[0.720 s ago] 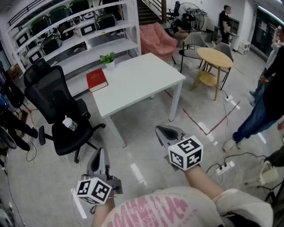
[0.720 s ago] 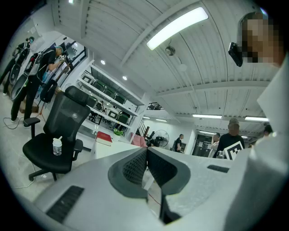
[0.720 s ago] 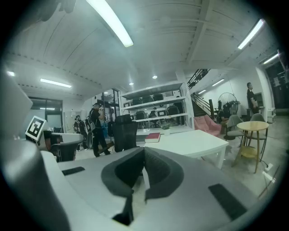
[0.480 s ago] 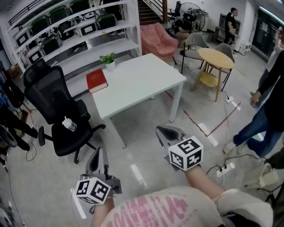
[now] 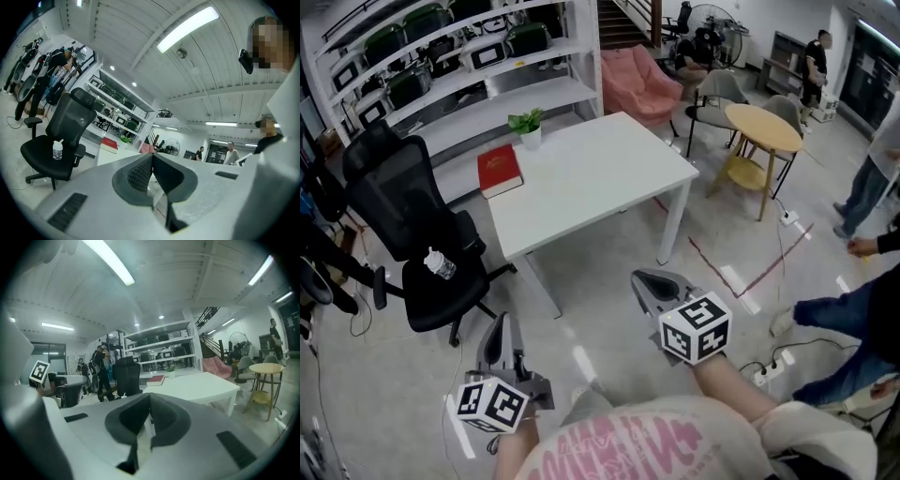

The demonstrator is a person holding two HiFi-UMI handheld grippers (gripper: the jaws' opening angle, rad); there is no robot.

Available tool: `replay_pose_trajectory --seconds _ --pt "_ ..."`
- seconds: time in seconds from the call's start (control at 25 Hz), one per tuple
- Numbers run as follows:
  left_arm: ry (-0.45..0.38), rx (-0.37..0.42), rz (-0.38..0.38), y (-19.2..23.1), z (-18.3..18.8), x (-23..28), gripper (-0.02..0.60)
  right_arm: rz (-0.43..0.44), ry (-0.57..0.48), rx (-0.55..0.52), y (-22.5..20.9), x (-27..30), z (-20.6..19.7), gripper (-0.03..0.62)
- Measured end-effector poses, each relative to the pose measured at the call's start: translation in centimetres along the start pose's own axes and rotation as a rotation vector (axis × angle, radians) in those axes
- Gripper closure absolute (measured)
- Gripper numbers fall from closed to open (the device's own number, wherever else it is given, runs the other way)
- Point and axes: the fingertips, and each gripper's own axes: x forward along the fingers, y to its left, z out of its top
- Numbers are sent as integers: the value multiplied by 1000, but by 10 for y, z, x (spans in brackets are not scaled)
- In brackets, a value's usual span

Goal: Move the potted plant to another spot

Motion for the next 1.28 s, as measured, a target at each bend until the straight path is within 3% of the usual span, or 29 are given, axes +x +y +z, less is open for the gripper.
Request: replay_pose_trajectory --seconds 0.36,0.8,1.28 --pt "51 6 -72 30 6 85 578 -62 -10 48 -42 63 16 588" --pt "91 29 -189 91 61 209 578 -142 -53 96 -70 180 73 588" --pt "100 12 -248 146 81 273 578 -206 -58 87 -79 249 86 587"
